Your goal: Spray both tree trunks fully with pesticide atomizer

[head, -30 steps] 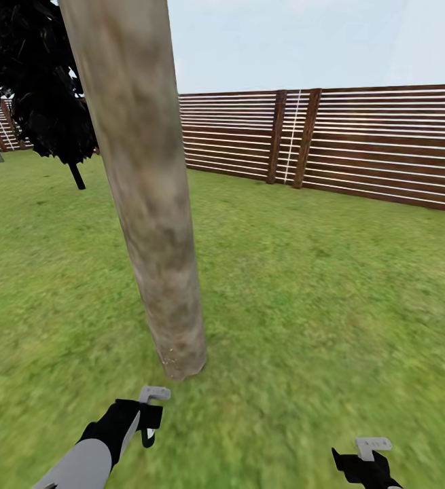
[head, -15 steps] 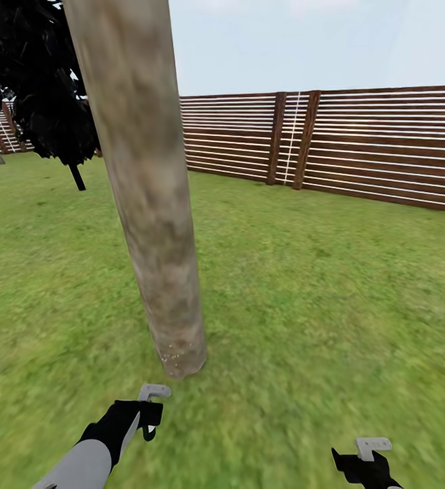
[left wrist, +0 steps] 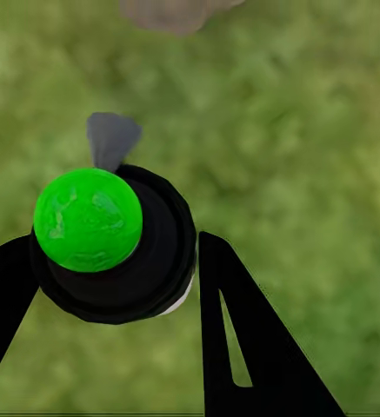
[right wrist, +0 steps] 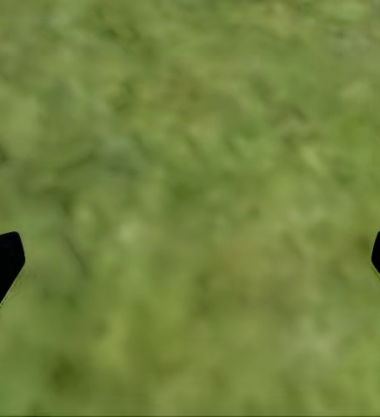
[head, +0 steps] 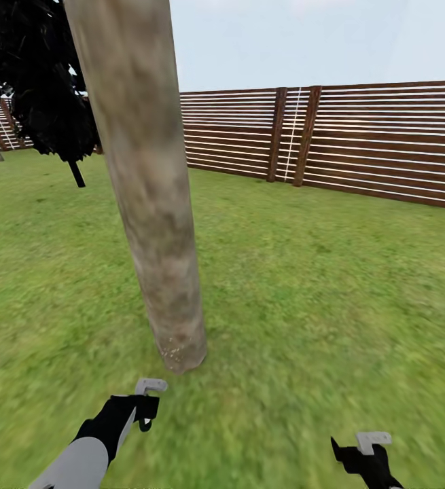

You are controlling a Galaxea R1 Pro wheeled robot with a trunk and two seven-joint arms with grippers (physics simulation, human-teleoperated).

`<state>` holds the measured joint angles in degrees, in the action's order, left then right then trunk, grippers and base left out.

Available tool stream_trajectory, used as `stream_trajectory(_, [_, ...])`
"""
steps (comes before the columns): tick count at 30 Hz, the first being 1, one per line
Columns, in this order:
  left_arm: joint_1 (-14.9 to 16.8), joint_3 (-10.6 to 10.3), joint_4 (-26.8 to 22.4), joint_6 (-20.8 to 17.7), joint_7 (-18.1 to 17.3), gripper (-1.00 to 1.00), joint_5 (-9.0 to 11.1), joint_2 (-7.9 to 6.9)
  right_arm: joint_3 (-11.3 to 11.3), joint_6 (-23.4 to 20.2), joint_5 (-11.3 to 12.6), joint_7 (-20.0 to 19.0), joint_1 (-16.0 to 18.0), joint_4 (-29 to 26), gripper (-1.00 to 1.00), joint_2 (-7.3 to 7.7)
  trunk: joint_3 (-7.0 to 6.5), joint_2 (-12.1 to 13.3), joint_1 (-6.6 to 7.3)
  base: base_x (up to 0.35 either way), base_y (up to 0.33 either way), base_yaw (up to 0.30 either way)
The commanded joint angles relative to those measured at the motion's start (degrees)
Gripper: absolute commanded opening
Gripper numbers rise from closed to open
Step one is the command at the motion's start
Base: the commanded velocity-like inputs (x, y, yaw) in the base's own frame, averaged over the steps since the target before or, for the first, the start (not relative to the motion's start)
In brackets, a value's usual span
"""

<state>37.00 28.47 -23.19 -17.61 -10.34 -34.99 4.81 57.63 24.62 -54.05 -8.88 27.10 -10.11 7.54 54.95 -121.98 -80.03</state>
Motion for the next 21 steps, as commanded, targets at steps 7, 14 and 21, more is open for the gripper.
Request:
stream_trajectory(7, [0.4,0.0,-0.1,-0.6,0.2,-1.0,0.0,0.93,-0.1,1.4,-0.1,0.0,-0.7,0.2,1.0,-0.06,0.0,0.0,0.0,-0.309,0.103,0.0])
stream_trajectory(14, [4.6,0.0,-1.5,-4.9,0.2,-1.0,0.0,3.47,-0.1,1.4,-0.1,0.0,-0.7,0.2,1.0,-0.07,0.0,0.0,0.0,-0.048,0.025,0.0])
stream_trajectory(21, [5.3,0.4,-9.6,-9.2,-0.3,-1.0,0.1,2.56,-0.1,1.4,-0.1,0.0,-0.7,0.2,1.0,-0.07,0.0,0.0,0.0,0.0,0.0,0.0])
